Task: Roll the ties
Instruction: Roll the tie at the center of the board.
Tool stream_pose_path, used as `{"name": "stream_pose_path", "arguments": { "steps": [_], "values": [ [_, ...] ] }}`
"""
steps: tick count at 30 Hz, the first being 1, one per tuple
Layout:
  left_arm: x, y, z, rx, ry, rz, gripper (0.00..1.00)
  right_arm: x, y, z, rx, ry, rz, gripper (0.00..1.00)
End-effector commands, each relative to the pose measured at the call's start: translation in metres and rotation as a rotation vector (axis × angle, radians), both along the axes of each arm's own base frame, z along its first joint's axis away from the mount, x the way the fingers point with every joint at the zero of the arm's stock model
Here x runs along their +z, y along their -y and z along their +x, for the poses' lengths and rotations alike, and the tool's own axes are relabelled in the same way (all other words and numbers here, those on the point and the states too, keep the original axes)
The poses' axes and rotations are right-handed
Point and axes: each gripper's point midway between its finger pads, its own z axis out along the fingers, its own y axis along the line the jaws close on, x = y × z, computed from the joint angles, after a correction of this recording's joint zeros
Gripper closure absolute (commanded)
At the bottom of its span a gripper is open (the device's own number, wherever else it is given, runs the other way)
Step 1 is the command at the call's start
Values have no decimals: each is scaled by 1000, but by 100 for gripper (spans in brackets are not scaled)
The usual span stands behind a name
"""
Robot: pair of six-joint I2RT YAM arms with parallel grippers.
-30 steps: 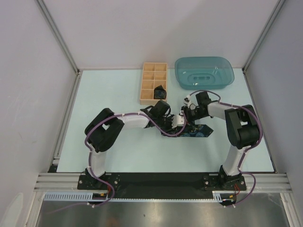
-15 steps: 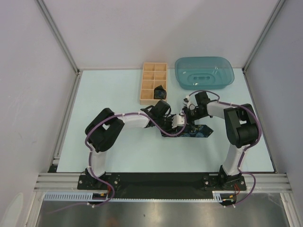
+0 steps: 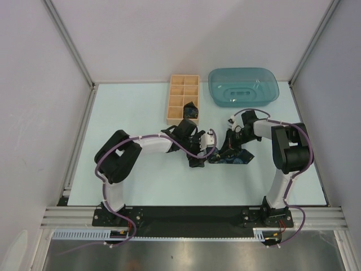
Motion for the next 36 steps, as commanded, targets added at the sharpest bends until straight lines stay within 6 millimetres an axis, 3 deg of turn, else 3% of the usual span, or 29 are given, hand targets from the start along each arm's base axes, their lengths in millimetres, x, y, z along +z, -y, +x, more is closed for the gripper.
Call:
{"name": "stream_pose_path", "arguments": {
  "steps": [1,10,18,21,24,25,27,30,36],
  "values": [
    [36,18,-2,-10,-10,-131,1,-38,27,-8,41,12,-205,100],
    [44,39,-7,-33,-78,-224,0,-49,7,-20,81,-22,-223,100],
    [15,52,-9,-43,-32,-221,1,-57,-11,-22,90,-54,-190,100],
    [11,55,-10,-56,-3,-209,9,-58,-19,-23,97,-65,-172,100],
    [7,53,-12,-75,23,-190,26,-55,-29,-23,108,-65,-140,100],
    [7,52,-10,-74,31,-177,38,-53,-31,-21,107,-60,-130,100],
    [0,44,-8,-64,36,-125,51,-46,-34,-17,101,-50,-103,100],
    [-7,29,-9,-51,48,-55,60,-26,-26,-7,72,-14,-66,100],
    [-26,1,-12,-17,48,89,64,21,-13,4,47,57,4,80]
  ]
}}
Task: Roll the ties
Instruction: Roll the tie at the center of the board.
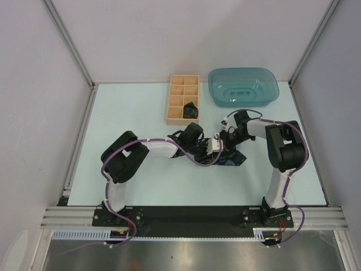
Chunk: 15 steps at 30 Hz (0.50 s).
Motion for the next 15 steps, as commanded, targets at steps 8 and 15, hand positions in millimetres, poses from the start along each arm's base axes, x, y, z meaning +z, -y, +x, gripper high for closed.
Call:
{"name": "stream_pose_path", "arguments": {
  "steps": [8,15],
  "values": [
    [-27,-42,-6,55,-24,226,63,67,-2,0,-14,137,140,58],
    [-29,-40,-6,54,-40,232,57,39,-18,-10,11,75,120,57]
  ]
}}
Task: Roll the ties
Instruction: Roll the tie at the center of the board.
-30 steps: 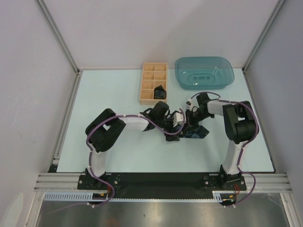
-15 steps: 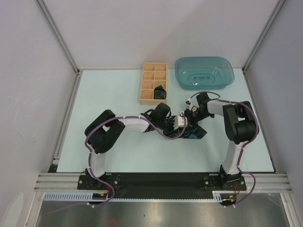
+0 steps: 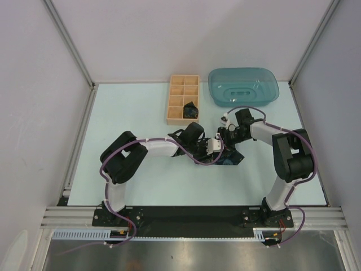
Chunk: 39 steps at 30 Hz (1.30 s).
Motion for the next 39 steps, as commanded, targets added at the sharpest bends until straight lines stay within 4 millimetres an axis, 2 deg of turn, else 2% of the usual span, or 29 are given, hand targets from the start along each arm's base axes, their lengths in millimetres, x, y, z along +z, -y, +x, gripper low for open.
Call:
{"name": "stream_pose_path", "arguments": {
  "steps": [1,3,5,6,7,8,9,10,11,14,17,20,24,27,32,39],
  "values": [
    [-29,-30,-8,40,-68,147,57,-16,-8,-6,9,-45,8,56],
    [-30,-29,-9,41,-74,148,57,-22,-7,-5,7,-44,3,56],
    [-31,-29,-9,45,-76,149,57,-24,-7,-4,2,-43,2,67],
    [-30,-29,-8,51,-77,147,56,-25,-7,-4,2,-42,-1,73],
    [-31,-29,-9,52,-82,149,54,-29,-6,-4,7,-43,-8,88],
    [-29,-29,-8,57,-79,145,52,-34,-2,-1,-4,-36,-31,93],
    [-26,-29,-7,56,-86,131,44,-38,2,0,-9,-43,-46,100],
    [-24,-29,-8,57,-96,120,40,-45,7,0,-6,-45,-64,100],
    [-17,-27,-8,52,-100,99,30,-51,15,4,-26,-46,-97,100],
    [3,-24,-7,33,-123,22,18,-65,31,3,-37,-66,-167,100],
    [27,-21,-4,16,-121,-71,10,-74,44,5,-50,-54,-230,100],
    [37,-17,-4,4,-111,-117,3,-83,56,7,-66,-55,-297,100],
    [44,-9,-2,-6,-109,-155,1,-91,67,10,-75,-46,-366,100],
    [46,0,-3,-25,-121,-173,1,-94,66,13,-71,-45,-395,100],
    [32,14,-11,-89,-100,-155,0,-99,55,11,-25,-48,-429,100],
    [26,30,2,-79,-72,-174,1,-109,34,9,27,-86,-402,100]
  ]
}}
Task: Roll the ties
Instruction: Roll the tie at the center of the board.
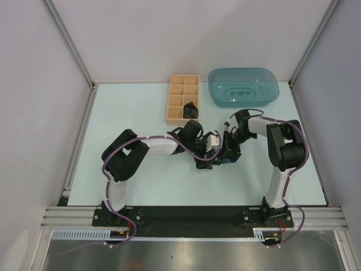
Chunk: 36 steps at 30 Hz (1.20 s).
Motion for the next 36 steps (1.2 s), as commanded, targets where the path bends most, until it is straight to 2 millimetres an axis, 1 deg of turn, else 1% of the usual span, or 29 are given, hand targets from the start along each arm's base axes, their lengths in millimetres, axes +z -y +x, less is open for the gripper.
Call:
{"name": "stream_pose_path", "arguments": {
  "steps": [1,4,6,9,10,12,13,14,15,16,17,18,19,20,21,22,23,24,25,26,28,32,36],
  "values": [
    [14,21,11,-27,56,-73,0,-53,-4,6,86,63,-139,100],
    [7,24,13,-30,47,-62,2,-53,-14,4,105,51,-112,100],
    [1,26,12,-41,37,-45,6,-53,-20,4,115,53,-103,100],
    [-2,28,10,-57,44,-30,16,-52,-29,2,137,45,-77,100],
    [-6,25,7,-57,34,-6,24,-50,-32,2,140,44,-66,100],
    [-9,18,4,-66,38,25,32,-47,-36,-1,142,36,-50,100],
    [-12,13,7,-51,54,49,41,-45,-38,-2,146,36,-42,100],
    [-15,7,6,-48,60,77,45,-43,-39,-3,147,36,-32,100],
    [-17,1,4,-45,63,98,49,-34,-45,-3,144,45,-2,100],
    [-21,-6,4,-35,65,127,55,-32,-46,-4,140,46,12,100],
    [-28,-16,-2,-40,45,169,59,-26,-47,-4,137,56,27,100],
    [-31,-22,-5,-38,42,189,62,-16,-49,-2,131,72,56,98],
    [-32,-26,-7,-38,39,199,67,-10,-49,0,115,85,73,92],
    [-38,-33,-12,-33,27,226,70,-5,-47,1,102,90,89,89],
    [-39,-36,-13,-31,24,235,73,9,-48,5,91,120,124,85],
    [-41,-39,-16,-31,14,245,74,14,-43,9,56,120,134,77],
    [-42,-41,-18,-30,6,250,74,17,-39,6,44,116,144,74],
    [-43,-41,-18,-29,3,253,75,28,-38,7,35,132,171,71],
    [-45,-41,-18,-28,-1,255,76,31,-35,6,25,132,181,65],
    [-43,-39,-17,-27,-1,251,76,35,-30,8,4,132,198,64],
    [-44,-38,-16,-26,-1,253,76,45,-28,10,-8,146,227,60],
    [-45,-35,-12,-26,0,255,75,58,-36,5,-7,134,296,58],
    [-48,-36,-13,-28,-4,266,75,65,-43,2,1,128,334,57]
  ]
}}
